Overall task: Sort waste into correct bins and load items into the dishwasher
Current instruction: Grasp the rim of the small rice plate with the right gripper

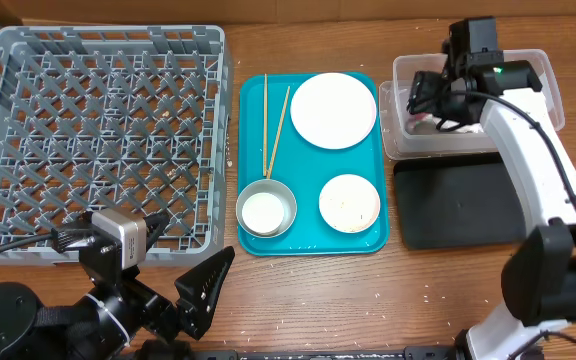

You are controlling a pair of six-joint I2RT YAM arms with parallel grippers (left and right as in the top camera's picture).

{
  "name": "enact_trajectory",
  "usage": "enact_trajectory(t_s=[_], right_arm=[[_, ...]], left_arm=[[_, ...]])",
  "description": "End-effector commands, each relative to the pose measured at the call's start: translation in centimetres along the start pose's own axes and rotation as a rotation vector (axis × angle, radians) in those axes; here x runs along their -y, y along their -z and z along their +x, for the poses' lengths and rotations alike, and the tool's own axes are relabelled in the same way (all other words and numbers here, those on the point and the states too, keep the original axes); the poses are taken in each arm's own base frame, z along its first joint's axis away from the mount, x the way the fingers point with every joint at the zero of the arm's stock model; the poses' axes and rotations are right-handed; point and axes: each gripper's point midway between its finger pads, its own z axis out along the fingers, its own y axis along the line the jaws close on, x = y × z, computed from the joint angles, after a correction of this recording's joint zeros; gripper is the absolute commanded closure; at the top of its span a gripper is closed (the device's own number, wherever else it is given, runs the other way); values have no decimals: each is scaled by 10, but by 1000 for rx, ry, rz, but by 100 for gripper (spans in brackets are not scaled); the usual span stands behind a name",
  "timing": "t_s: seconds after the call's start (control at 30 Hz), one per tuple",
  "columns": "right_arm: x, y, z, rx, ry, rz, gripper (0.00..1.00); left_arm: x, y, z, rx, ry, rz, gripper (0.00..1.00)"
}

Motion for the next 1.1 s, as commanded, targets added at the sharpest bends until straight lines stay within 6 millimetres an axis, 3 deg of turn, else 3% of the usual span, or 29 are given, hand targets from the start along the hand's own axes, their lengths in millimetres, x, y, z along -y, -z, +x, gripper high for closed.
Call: enact_trajectory(t_s=[0.0, 0.13, 0.3, 0.43, 0.57, 0.7, 0.83, 0.93, 1.07], right_arm=[[-72, 74, 18, 40, 105, -244, 26], [-113, 85, 77, -97, 202, -267, 25], [-128, 58, 142, -213, 286, -113, 25], [-121, 26, 162, -175, 319, 4, 23], [-122, -8, 186, -198, 308, -49, 37], [-118, -33, 211, -231, 307, -94, 38], [-115, -50, 229, -232, 391, -133, 37], [-116, -53, 232, -227, 432, -143, 38], [-118, -55, 229, -209, 437, -150, 57]], left_arm=[[1, 1, 0, 2, -22, 3, 0], [1, 1, 0, 2, -23, 3, 0], [0, 1, 5, -16, -10, 0, 0], [0, 1, 8, -28, -3, -2, 0], [0, 1, 9, -32, 0, -3, 0], [0, 1, 9, -32, 0, -3, 0], [-1, 1, 9, -33, 1, -4, 0], [-1, 1, 10, -34, 1, -4, 0], [-1, 1, 10, -35, 1, -4, 0]])
